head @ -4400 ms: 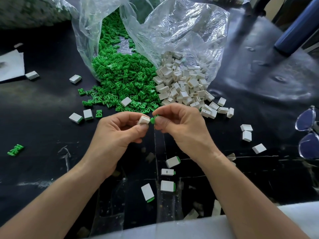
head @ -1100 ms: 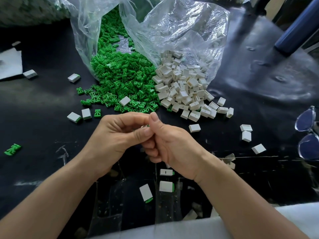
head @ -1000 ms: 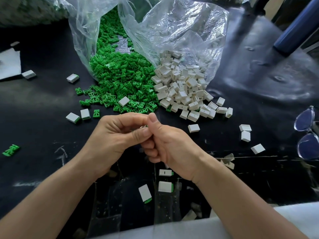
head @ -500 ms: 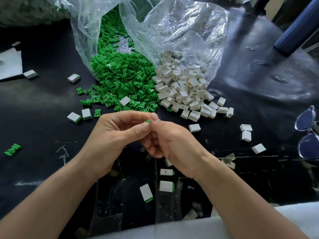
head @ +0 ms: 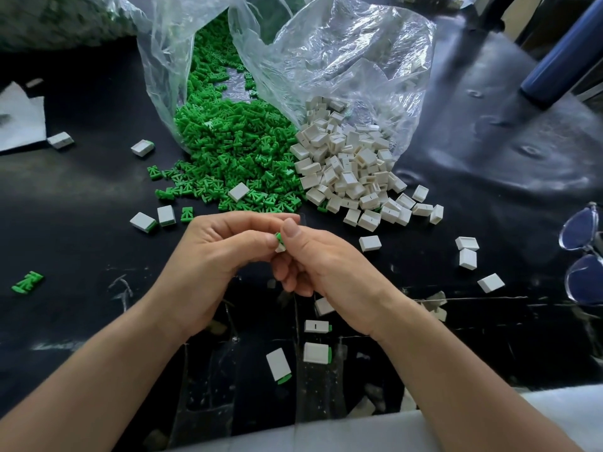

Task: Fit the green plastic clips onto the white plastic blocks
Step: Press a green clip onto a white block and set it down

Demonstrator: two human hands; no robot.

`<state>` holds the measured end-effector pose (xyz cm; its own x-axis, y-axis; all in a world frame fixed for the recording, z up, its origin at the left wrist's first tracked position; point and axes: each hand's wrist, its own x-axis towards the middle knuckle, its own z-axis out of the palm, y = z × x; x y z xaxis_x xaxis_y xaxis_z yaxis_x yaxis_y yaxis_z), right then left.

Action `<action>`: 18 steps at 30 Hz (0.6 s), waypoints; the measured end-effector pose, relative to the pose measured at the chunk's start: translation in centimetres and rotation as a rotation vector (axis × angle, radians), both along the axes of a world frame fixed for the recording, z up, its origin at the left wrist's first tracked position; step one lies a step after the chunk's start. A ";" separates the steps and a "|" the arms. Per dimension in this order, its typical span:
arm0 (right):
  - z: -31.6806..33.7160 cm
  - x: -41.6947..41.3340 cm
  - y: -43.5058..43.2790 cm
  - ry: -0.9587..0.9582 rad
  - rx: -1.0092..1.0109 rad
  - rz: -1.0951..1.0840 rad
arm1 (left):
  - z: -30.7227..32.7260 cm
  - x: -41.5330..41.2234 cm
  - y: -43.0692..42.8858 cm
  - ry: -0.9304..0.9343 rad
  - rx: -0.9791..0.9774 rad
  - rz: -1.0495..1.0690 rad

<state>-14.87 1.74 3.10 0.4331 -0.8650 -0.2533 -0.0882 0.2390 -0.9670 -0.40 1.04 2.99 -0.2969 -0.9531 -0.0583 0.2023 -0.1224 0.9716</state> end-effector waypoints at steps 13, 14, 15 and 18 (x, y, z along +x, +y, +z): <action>-1.5 0.2 0.2 0.171 -0.167 -0.056 | -0.5 -0.3 0.2 0.042 0.045 0.038; -1.6 0.2 0.2 0.185 -0.168 -0.063 | -0.5 -0.4 0.3 0.055 0.059 0.041; -1.6 0.3 0.3 0.199 -0.167 -0.068 | -0.6 -0.4 0.3 0.063 0.073 0.043; -1.5 0.5 0.3 0.233 -0.178 -0.080 | -0.7 -0.6 0.3 0.088 0.117 0.055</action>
